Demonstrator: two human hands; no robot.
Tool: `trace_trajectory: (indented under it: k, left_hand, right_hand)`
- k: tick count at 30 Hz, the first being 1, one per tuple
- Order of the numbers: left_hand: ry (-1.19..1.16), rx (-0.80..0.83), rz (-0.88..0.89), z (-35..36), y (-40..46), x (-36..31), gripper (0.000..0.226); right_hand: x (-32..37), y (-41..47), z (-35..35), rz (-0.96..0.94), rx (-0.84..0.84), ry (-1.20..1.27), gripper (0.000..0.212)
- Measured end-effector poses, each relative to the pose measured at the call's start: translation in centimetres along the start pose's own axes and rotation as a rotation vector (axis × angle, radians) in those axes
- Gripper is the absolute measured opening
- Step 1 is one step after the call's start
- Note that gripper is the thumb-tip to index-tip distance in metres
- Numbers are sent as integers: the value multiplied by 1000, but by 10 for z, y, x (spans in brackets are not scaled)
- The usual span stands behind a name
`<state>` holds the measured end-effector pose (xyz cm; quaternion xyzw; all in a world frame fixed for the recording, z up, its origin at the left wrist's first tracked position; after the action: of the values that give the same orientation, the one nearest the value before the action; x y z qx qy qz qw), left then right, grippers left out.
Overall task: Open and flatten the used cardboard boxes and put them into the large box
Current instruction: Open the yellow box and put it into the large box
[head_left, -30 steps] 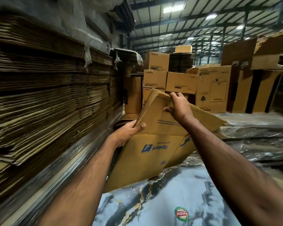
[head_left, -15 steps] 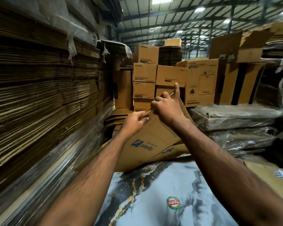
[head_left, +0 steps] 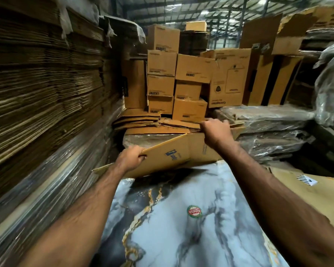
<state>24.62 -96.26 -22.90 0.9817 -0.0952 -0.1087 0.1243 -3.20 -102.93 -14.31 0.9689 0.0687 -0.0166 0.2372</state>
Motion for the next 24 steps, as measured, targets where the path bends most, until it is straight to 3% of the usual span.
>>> trace_trajectory:
  k: [4,8,13,15,18,19,21,24]
  left_hand:
    - [110,-57,53,9,-1,-38,20]
    - [95,-152,118,24,-14,-60,30]
    - [-59,-546,456,78,-47,-100,21]
    - [-128,-576,526,95,-58,-117,17]
    - [-247,-482,549,121,-78,-128,16]
    - [-286,-416,504,130,-83,-130,20]
    - [-494,-283,228,144,-91,-134,43]
    - [-1452,-183,-607,147,-87,-139,59]
  right_hand:
    - [23,-19,18,-143,242,-18,35]
    - [10,-38,38,-72,224,-54,24]
    - [-15,-74,79,-59,270,-82,20]
    - [-19,-84,94,-82,325,-80,20]
    - [-27,-98,108,-105,394,-80,18]
    - [-32,-102,111,-108,404,-75,19]
    - [-42,-106,117,-113,412,-57,20]
    - [-51,-106,121,-139,403,-31,25]
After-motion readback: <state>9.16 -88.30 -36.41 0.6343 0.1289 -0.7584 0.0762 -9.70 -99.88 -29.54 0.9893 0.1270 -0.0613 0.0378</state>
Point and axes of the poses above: each hand's wrist, its own y-axis towards the middle knuckle, its own z-axis out of the palm, x = y × z, the point moved 2 cm from there along y, towards the middle knuckle, and after that the axes turned 14 degrees about z, right-handed, at the moved point
